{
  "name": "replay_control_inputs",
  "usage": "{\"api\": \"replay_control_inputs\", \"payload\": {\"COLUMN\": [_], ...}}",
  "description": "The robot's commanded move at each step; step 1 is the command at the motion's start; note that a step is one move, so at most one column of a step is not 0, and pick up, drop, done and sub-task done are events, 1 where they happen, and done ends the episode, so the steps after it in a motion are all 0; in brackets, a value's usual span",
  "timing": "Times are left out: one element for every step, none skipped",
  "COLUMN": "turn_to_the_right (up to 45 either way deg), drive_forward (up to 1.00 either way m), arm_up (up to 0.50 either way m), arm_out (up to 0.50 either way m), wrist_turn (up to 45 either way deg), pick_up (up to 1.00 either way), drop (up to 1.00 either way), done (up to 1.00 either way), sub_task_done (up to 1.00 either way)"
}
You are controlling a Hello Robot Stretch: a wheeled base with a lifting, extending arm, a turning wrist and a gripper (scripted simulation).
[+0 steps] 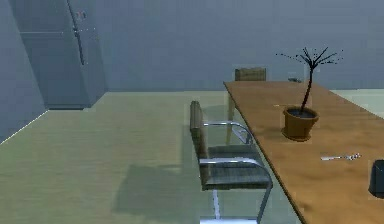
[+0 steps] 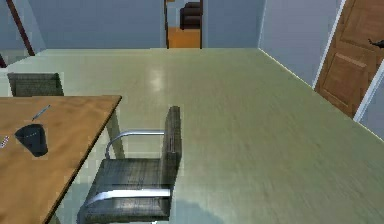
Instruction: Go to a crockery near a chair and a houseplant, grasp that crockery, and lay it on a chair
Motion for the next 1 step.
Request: {"api": "replay_control_inputs", "payload": {"turn_to_the_right": [-36.0], "drive_forward": [0.0], "arm_up": [0.0], "arm_out": [0.0], "wrist_turn": [0.0], "pick_up": [0.0], "drop": [0.0], "done": [0.0], "sub_task_done": [0.0]}}
